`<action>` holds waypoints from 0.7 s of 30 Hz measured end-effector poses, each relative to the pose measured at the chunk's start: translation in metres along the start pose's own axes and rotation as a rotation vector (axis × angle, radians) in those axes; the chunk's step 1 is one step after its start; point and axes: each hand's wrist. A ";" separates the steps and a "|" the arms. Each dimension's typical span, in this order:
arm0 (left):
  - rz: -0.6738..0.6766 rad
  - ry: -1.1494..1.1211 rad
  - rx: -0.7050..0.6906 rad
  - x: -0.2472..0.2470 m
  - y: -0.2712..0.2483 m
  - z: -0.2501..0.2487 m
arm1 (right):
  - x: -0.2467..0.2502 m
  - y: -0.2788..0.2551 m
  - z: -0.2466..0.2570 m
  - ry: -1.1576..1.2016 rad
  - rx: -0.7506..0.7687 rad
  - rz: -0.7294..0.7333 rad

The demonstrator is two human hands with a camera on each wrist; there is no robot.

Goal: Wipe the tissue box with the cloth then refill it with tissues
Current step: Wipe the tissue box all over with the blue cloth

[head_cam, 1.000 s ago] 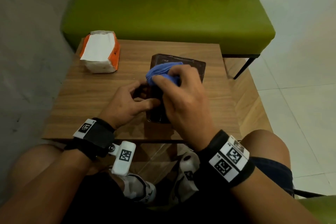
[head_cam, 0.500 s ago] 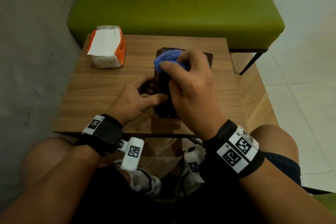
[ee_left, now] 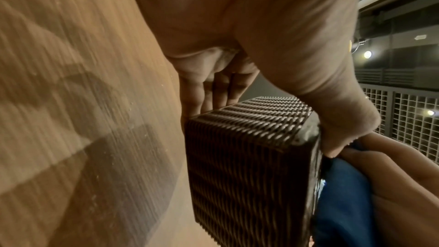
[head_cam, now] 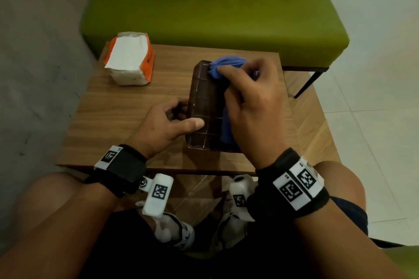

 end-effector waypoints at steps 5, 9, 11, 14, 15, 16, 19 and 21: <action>0.006 -0.021 -0.011 0.004 0.002 -0.002 | 0.001 -0.017 0.016 0.005 0.204 0.185; -0.005 -0.004 -0.020 0.002 -0.001 -0.002 | 0.000 0.001 -0.007 0.008 0.013 -0.002; -0.005 -0.013 -0.032 -0.003 0.001 -0.002 | 0.000 0.002 0.000 0.035 -0.039 -0.046; -0.021 -0.058 -0.044 -0.002 0.003 -0.002 | -0.001 -0.016 0.019 0.031 0.163 0.148; -0.020 -0.059 -0.041 0.000 0.003 -0.001 | 0.000 -0.019 0.018 0.018 0.209 0.187; -0.018 -0.049 -0.032 0.002 0.002 -0.001 | 0.000 -0.016 0.012 0.004 0.209 0.177; -0.025 -0.011 -0.030 0.001 0.000 0.000 | -0.003 0.004 -0.006 0.019 0.004 -0.038; -0.022 -0.017 -0.039 -0.002 0.000 0.001 | -0.004 0.007 0.002 0.050 -0.018 -0.060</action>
Point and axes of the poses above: each hand's wrist, its own y-axis towards the middle knuckle, its own x-axis out of the back of the hand, z = x × y, and after that the axes turned 10 degrees about -y, right-handed
